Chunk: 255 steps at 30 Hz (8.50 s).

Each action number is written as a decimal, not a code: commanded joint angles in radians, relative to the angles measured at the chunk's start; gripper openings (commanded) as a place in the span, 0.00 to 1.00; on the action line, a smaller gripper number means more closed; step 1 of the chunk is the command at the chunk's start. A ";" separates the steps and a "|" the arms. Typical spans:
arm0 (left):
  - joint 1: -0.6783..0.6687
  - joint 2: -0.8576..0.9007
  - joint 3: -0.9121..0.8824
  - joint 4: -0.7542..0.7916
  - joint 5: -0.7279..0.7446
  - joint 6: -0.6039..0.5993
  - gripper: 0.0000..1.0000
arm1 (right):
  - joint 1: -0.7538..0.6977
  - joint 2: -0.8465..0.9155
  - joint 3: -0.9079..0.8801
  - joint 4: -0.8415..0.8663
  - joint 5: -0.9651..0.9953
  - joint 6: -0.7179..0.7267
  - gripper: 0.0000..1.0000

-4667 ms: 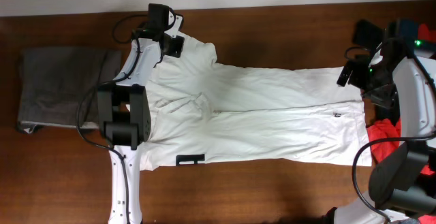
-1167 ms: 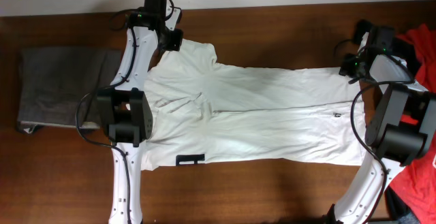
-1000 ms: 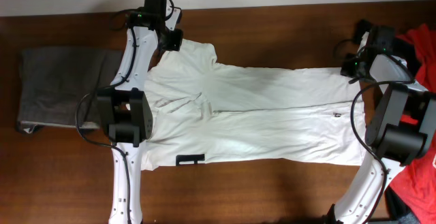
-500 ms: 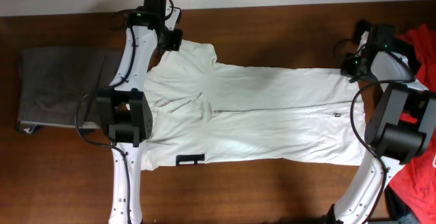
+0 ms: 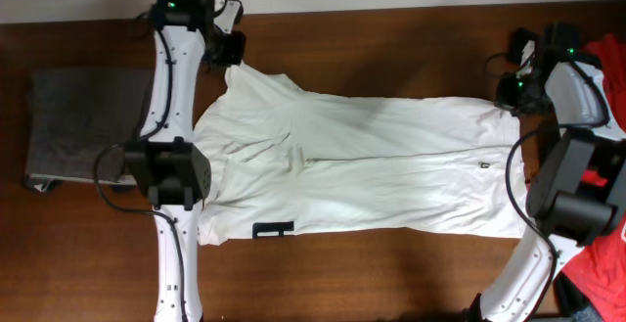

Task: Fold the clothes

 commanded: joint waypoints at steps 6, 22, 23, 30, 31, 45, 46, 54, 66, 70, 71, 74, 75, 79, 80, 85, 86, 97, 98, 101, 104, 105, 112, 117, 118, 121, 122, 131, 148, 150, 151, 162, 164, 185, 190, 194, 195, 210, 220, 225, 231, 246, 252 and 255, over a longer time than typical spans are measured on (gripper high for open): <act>0.008 0.001 0.177 -0.214 0.072 -0.006 0.00 | -0.004 -0.159 0.029 -0.157 -0.020 0.000 0.04; 0.016 -0.073 0.173 -0.315 0.069 -0.123 0.00 | -0.005 -0.217 0.029 -0.411 -0.020 0.014 0.04; 0.016 -0.103 0.154 -0.315 0.070 -0.124 0.00 | -0.005 -0.222 0.029 -0.420 -0.020 0.017 0.04; 0.015 -0.313 -0.134 -0.315 0.022 -0.138 0.00 | -0.006 -0.239 0.028 -0.528 -0.015 0.057 0.04; 0.016 -0.344 -0.205 -0.315 0.016 -0.138 0.00 | -0.007 -0.239 0.025 -0.552 -0.008 0.065 0.04; 0.015 -0.472 -0.934 -0.278 0.017 -0.150 0.00 | -0.090 -0.239 0.011 -0.753 0.037 0.149 0.04; 0.015 -0.472 -0.963 -0.274 0.018 -0.150 0.00 | -0.093 -0.239 0.006 -0.755 0.060 0.167 0.04; 0.012 -0.474 -1.069 -0.281 0.007 -0.153 0.00 | -0.094 -0.239 -0.142 -0.686 0.098 0.200 0.04; -0.014 -0.532 -1.123 -0.315 -0.212 -0.309 0.00 | -0.095 -0.238 -0.378 -0.495 0.203 0.284 0.04; -0.016 -0.578 -1.125 -0.315 -0.204 -0.323 0.00 | -0.096 -0.238 -0.379 -0.496 0.214 0.294 0.04; -0.020 -0.584 -1.130 -0.315 -0.200 -0.323 0.00 | -0.095 -0.238 -0.379 -0.496 0.214 0.294 0.04; -0.031 -0.588 -1.157 -0.314 -0.200 -0.323 0.00 | -0.095 -0.238 -0.379 -0.498 0.214 0.294 0.04; -0.034 -0.588 -1.180 -0.309 -0.200 -0.323 0.00 | -0.095 -0.238 -0.379 -0.501 0.214 0.294 0.04; -0.040 -0.588 -1.273 -0.264 -0.201 -0.323 0.00 | -0.096 -0.238 -0.379 -0.518 0.214 0.295 0.04; -0.040 -0.588 -1.295 -0.250 -0.201 -0.323 0.00 | -0.096 -0.238 -0.379 -0.518 0.214 0.295 0.04; -0.039 -0.588 -1.409 -0.159 -0.201 -0.335 0.00 | -0.095 -0.238 -0.379 -0.522 0.214 0.298 0.04; -0.039 -0.588 -1.427 -0.141 -0.201 -0.337 0.00 | -0.095 -0.238 -0.379 -0.524 0.214 0.300 0.04; -0.039 -0.588 -1.481 -0.075 -0.201 -0.349 0.14 | -0.095 -0.238 -0.379 -0.543 0.226 0.331 0.16; -0.039 -0.588 -1.481 -0.077 -0.201 -0.350 0.24 | -0.095 -0.238 -0.379 -0.544 0.227 0.331 0.29; -0.039 -0.588 -1.470 -0.095 -0.201 -0.349 0.38 | -0.096 -0.238 -0.373 -0.560 0.229 0.329 0.73; -0.039 -0.588 -1.433 -0.125 -0.201 -0.349 0.38 | -0.095 -0.238 -0.309 -0.610 0.229 0.303 0.81; -0.039 -0.588 -1.407 -0.138 -0.201 -0.349 0.38 | -0.095 -0.238 -0.263 -0.638 0.226 0.304 0.81; -0.051 -0.588 -1.118 -0.263 -0.181 -0.349 0.39 | -0.079 -0.240 0.008 -0.799 0.068 0.201 0.72; -0.089 -0.588 -1.012 -0.245 -0.106 -0.349 0.29 | -0.066 -0.241 -0.023 -0.782 0.056 0.191 0.04; -0.100 -0.588 -1.014 -0.227 -0.106 -0.348 0.22 | -0.066 -0.241 -0.039 -0.765 0.056 0.191 0.04; -0.138 -0.588 -1.046 -0.153 -0.106 -0.341 0.01 | -0.066 -0.241 -0.107 -0.679 0.060 0.191 0.04; -0.149 -0.588 -1.057 -0.133 -0.106 -0.341 0.00 | -0.067 -0.241 -0.140 -0.642 0.060 0.191 0.04; -0.196 -0.588 -1.219 0.035 -0.126 -0.353 0.00 | -0.069 -0.237 -0.341 -0.401 -0.001 0.187 0.04; -0.172 -0.587 -1.357 0.249 -0.175 -0.354 0.00 | 0.052 -0.159 -0.367 -0.289 0.008 0.192 0.04; -0.172 -0.587 -1.357 0.258 -0.184 -0.354 0.00 | 0.074 -0.140 -0.368 -0.264 0.015 0.192 0.04; -0.172 -0.587 -1.359 0.275 -0.200 -0.354 0.00 | 0.085 -0.128 -0.368 -0.246 0.019 0.192 0.04; -0.172 -0.586 -1.416 0.430 -0.228 -0.353 0.00 | 0.136 -0.059 -0.372 -0.193 0.019 0.192 0.04; -0.172 -0.585 -1.434 0.446 -0.228 -0.353 0.00 | 0.135 -0.051 -0.374 -0.188 0.029 0.192 0.04; -0.165 -0.584 -1.505 0.827 -0.362 -0.277 0.00 | 0.135 -0.041 -0.377 0.078 0.047 0.191 0.08; -0.165 -0.606 -1.413 0.759 -0.362 -0.275 0.00 | 0.126 -0.052 -0.264 -0.026 0.048 0.174 0.16; -0.165 -0.669 -1.289 0.647 -0.359 -0.274 0.00 | 0.105 -0.088 -0.130 -0.204 0.047 0.174 0.20; -0.165 -0.689 -1.258 0.620 -0.358 -0.275 0.00 | 0.096 -0.099 -0.097 -0.261 0.049 0.192 0.20; -0.165 -0.793 -1.209 0.392 -0.332 -0.350 0.00 | 0.050 -0.114 -0.349 -0.290 0.017 0.226 0.04; -0.163 -0.793 -1.273 0.391 -0.332 -0.350 0.00 | 0.051 -0.114 -0.514 0.047 0.027 0.221 0.04; -0.163 -0.793 -1.279 0.392 -0.333 -0.350 0.00 | 0.050 -0.114 -0.508 0.129 -0.002 0.221 0.04; -0.163 -0.793 -1.279 0.391 -0.332 -0.350 0.00 | 0.047 -0.124 -0.426 0.043 -0.053 0.170 0.07; -0.163 -0.793 -1.280 0.370 -0.333 -0.349 0.01 | -0.082 -0.144 -0.152 -0.320 -0.011 0.082 0.44; -0.163 -0.793 -1.280 0.369 -0.332 -0.349 0.01 | -0.150 -0.143 -0.280 -0.153 -0.062 0.042 0.36; -0.163 -0.793 -1.280 0.369 -0.332 -0.349 0.01 | -0.157 -0.143 -0.326 -0.084 -0.124 0.001 0.36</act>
